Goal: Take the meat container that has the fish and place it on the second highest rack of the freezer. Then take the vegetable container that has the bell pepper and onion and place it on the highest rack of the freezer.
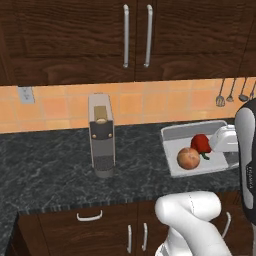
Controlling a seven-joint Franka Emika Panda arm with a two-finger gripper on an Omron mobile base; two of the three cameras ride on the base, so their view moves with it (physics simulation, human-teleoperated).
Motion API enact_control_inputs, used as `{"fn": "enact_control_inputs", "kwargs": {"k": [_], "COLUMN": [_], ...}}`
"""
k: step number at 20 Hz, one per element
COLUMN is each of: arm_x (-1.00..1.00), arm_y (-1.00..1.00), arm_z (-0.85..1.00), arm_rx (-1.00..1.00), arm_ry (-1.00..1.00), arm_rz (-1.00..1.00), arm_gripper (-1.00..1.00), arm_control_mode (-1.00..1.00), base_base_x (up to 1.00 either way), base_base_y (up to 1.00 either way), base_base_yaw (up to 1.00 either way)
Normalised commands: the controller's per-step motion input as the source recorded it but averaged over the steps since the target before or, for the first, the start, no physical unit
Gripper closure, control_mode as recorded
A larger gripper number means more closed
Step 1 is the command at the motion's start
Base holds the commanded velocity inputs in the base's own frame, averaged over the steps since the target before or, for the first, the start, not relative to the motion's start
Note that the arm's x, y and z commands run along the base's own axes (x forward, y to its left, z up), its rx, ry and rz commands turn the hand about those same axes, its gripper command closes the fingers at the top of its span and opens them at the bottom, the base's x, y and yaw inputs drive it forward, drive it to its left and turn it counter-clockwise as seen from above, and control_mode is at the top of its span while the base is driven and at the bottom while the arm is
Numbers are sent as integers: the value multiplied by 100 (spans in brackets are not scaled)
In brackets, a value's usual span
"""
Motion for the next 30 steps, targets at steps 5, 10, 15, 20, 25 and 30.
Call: {"fn": "enact_control_inputs", "kwargs": {"k": [5, 10, 15, 20, 25, 30], "arm_x": [0, 0, 0, 0, 0, 0], "arm_y": [0, 0, 0, 0, 0, 0], "arm_z": [0, 0, 0, 0, 0, 0], "arm_rx": [0, 0, 0, 0, 0, 0], "arm_ry": [0, 0, 0, 0, 0, 0], "arm_rz": [0, 0, 0, 0, 0, 0], "arm_gripper": [100, 100, 100, 100, 100, 100], "arm_control_mode": [100, 100, 100, 100, 100, 100], "base_base_x": [-83, -68, 0, 0, -8, 0], "base_base_y": [0, -11, 0, 0, -5, -19], "base_base_yaw": [-17, -21, -66, -63, -57, -60]}}
